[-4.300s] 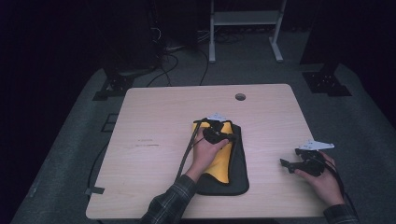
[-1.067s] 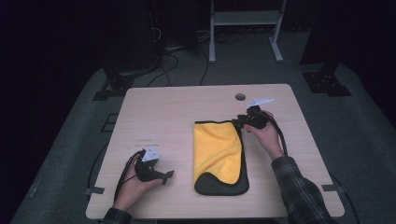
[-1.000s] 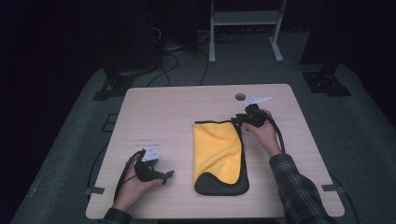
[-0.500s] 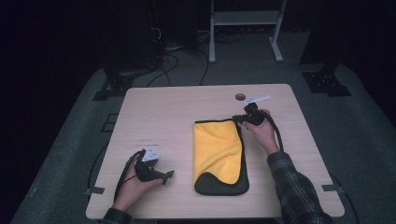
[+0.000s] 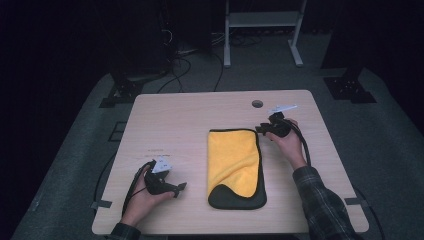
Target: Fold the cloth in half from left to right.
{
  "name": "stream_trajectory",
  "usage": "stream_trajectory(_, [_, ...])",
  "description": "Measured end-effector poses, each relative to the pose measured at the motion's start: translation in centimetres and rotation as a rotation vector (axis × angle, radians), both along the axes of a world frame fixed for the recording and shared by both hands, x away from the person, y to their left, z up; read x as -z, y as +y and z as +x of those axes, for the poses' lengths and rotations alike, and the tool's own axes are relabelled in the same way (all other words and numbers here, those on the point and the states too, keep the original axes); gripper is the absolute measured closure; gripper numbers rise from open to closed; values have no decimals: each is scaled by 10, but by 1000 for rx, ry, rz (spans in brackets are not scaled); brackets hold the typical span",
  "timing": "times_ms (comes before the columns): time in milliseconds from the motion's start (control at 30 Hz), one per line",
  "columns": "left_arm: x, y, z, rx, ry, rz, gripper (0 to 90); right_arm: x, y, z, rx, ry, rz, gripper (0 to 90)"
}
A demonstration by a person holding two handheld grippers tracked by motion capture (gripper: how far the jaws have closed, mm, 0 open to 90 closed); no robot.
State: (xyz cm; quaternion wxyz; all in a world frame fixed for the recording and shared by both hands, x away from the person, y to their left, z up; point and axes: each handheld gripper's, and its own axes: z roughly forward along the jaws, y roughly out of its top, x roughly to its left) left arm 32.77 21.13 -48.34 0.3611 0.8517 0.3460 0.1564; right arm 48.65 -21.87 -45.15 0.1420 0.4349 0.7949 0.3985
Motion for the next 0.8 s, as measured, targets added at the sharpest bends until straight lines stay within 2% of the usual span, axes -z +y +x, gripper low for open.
stream_trajectory(200, [0,0,0,-1,0,0,32,-14,-8,-33,-63,-37,21,646])
stream_trajectory(300, [0,0,0,0,2,2,32,-18,-9,-55,-111,-52,9,632])
stream_trajectory(467, [0,0,0,-3,2,3,33,-22,-11,-91,-180,-50,32,625])
stream_trajectory(567, [0,0,0,-3,3,3,33,-19,-10,-114,-221,-44,47,622])
stream_trajectory(667, [0,0,0,-3,3,3,33,-13,-5,-138,-264,-33,38,615])
stream_trajectory(800, [0,0,0,-3,0,1,33,-8,2,-161,-303,-32,30,612])
